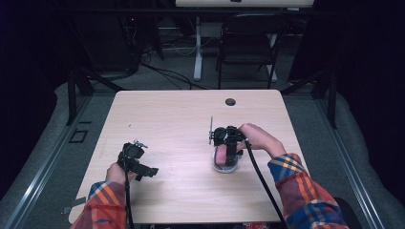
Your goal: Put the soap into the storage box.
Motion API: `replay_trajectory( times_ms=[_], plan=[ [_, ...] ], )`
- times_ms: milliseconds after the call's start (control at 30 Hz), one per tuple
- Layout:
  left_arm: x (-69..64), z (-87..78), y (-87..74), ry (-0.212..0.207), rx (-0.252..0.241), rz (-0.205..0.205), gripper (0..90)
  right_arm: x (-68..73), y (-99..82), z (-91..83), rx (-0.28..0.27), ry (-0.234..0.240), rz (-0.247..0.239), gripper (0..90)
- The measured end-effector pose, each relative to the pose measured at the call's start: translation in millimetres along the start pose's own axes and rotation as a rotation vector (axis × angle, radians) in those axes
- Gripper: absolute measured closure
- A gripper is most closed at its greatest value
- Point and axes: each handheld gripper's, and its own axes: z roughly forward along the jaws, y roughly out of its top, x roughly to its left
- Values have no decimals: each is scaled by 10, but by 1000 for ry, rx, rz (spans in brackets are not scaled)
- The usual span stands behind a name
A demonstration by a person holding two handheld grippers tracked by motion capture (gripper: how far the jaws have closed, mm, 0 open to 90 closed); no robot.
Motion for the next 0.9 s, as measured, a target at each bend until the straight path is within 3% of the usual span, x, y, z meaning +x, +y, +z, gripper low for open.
replay_trajectory(
  times_ms=[333, 733, 900],
  plan=[
    [-12, -7, 6, 0, 1, 9, 8, 85, -127, -229, -45, -41, 7, 5],
    [-14, -8, 9, 4, 2, 10, 12, 195, -381, -470, -87, -62, 24, 0],
    [-14, -8, 8, 7, 1, 9, 11, 220, -522, -530, -76, -69, 40, 0]
  ],
)
